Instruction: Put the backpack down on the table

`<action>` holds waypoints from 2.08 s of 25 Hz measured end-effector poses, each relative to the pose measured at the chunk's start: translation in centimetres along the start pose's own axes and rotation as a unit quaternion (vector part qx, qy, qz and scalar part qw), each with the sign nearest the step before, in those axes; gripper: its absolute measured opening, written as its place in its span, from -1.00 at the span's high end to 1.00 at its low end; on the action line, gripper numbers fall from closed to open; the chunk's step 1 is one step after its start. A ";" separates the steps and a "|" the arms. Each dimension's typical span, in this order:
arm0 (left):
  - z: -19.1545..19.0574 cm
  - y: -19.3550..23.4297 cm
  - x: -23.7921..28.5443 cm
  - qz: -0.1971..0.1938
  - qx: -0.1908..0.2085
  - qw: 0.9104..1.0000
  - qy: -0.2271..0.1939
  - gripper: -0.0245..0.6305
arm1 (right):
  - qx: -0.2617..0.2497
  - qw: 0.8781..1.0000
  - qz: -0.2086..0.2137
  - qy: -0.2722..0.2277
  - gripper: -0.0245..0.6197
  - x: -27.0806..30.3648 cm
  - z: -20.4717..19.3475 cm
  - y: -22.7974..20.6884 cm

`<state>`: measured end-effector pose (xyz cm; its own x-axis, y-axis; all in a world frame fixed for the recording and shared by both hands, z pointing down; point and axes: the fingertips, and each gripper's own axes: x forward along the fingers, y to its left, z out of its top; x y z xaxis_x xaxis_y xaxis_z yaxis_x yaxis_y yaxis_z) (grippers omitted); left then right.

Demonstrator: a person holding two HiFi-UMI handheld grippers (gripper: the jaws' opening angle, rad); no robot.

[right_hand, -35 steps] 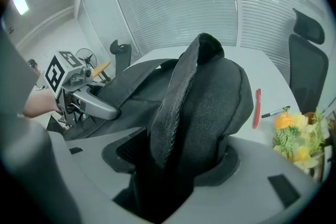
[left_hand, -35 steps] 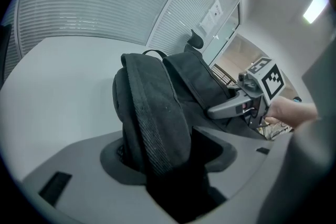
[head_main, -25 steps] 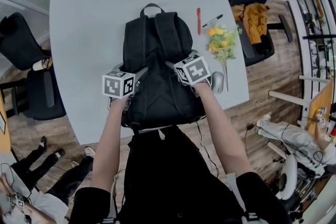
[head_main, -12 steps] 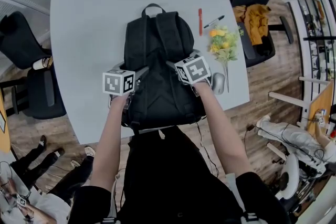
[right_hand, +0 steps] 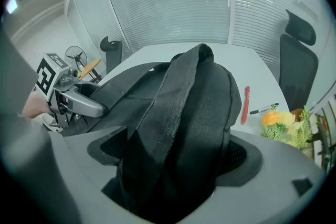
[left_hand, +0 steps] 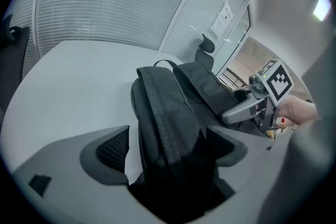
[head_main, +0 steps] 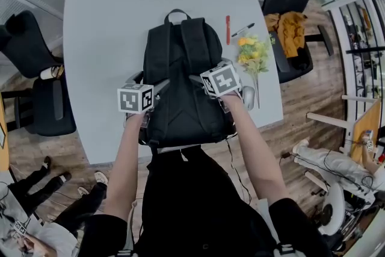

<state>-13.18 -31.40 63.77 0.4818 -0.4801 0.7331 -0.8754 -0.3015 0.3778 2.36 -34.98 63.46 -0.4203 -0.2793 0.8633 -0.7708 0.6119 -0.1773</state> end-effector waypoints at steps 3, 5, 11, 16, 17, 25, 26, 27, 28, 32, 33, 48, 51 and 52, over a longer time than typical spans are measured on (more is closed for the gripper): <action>-0.3 -0.2 -0.7 0.013 0.005 1.000 -0.008 -0.43 | -0.011 1.000 -0.009 -0.003 -0.74 -0.7 -0.3 0.0; -0.5 -0.3 -1.2 0.023 0.008 1.000 -0.011 -0.46 | -0.019 1.000 -0.013 -0.012 -0.76 -1.2 -0.2 0.0; -0.3 -1.0 -3.5 0.042 0.017 0.998 -0.034 -0.49 | -0.036 0.998 -0.030 -0.038 -0.81 -3.4 0.4 0.4; 0.6 -2.6 -5.9 0.053 0.024 0.996 -0.068 -0.49 | -0.041 0.997 -0.029 -0.062 -0.81 -5.6 -0.1 1.2; 0.8 -3.2 -6.4 0.053 0.027 0.995 -0.075 -0.49 | -0.041 0.996 -0.028 -0.067 -0.81 -6.1 -0.4 1.3; 1.5 -8.8 -9.8 0.041 0.060 0.990 -0.123 -0.49 | -0.053 0.991 -0.013 -0.120 -0.69 -11.1 -2.5 3.3; 1.5 -9.5 -10.2 0.040 0.065 0.989 -0.128 -0.49 | -0.056 0.990 -0.010 -0.128 -0.67 -11.7 -2.7 3.6; 1.5 -10.1 -10.6 0.041 0.072 0.988 -0.133 -0.49 | -0.059 0.989 -0.008 -0.136 -0.65 -12.4 -2.8 4.0; 1.5 -10.7 -11.0 0.042 0.078 0.986 -0.138 -0.49 | -0.062 0.988 -0.005 -0.144 -0.62 -13.1 -2.9 4.3; 1.1 -13.4 -12.5 0.042 0.101 0.981 -0.158 -0.49 | -0.072 0.981 0.005 -0.179 -0.49 -15.9 -3.3 5.6; 1.0 -14.0 -12.9 0.040 0.105 0.980 -0.163 -0.48 | -0.073 0.979 0.007 -0.188 -0.45 -16.5 -3.4 5.9; 2.8 -20.6 -20.5 0.036 0.151 0.947 -0.281 0.22 | -0.084 0.947 0.057 -0.306 0.23 -24.4 -2.6 11.5; 3.1 -20.9 -21.7 0.051 0.166 0.938 -0.299 0.35 | -0.086 0.940 0.061 -0.326 0.35 -25.8 -2.2 12.2; 3.1 -21.0 -22.0 0.052 0.167 0.937 -0.302 0.40 | -0.086 0.937 0.063 -0.332 0.39 -26.3 -2.0 12.3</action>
<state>-5.26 -17.08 37.92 0.4181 -0.8694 0.2634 -0.9060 -0.4202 0.0510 4.91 -18.61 39.55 -0.7517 -0.5615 0.3459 -0.6310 0.7649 -0.1295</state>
